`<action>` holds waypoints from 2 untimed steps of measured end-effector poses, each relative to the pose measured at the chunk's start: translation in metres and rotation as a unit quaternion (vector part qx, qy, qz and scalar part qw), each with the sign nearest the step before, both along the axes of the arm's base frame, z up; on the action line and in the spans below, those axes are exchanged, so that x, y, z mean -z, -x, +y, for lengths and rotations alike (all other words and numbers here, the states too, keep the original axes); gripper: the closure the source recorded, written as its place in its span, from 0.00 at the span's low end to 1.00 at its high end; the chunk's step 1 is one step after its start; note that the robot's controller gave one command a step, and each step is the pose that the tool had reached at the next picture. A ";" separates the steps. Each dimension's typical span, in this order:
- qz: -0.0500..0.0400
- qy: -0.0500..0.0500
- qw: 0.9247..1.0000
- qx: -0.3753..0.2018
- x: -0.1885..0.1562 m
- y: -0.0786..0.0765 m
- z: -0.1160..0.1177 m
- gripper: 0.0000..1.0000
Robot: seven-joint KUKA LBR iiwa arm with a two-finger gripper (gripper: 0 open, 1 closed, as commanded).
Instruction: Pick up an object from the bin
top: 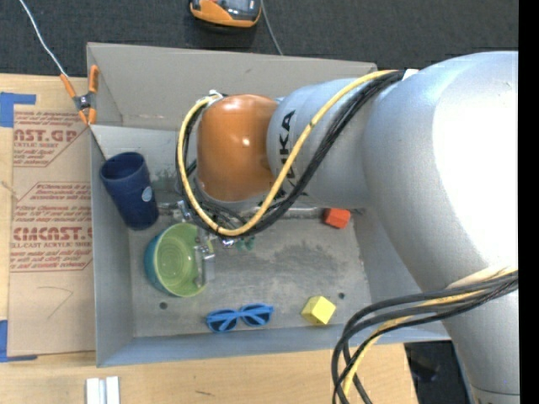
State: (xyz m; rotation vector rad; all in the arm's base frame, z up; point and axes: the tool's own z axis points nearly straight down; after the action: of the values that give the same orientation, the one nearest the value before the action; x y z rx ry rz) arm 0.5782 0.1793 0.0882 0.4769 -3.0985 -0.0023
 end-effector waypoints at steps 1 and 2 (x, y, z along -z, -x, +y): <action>-0.001 -0.001 1.000 0.000 -0.001 -0.001 0.001 1.00; -0.003 -0.003 0.983 -0.184 0.018 0.011 0.032 1.00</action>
Offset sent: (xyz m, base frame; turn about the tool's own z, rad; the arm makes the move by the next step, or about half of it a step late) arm 0.0000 0.0000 0.0000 0.0000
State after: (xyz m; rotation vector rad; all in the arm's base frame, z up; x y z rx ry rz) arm 0.5669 0.2117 0.0706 1.0414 -2.9639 -0.0084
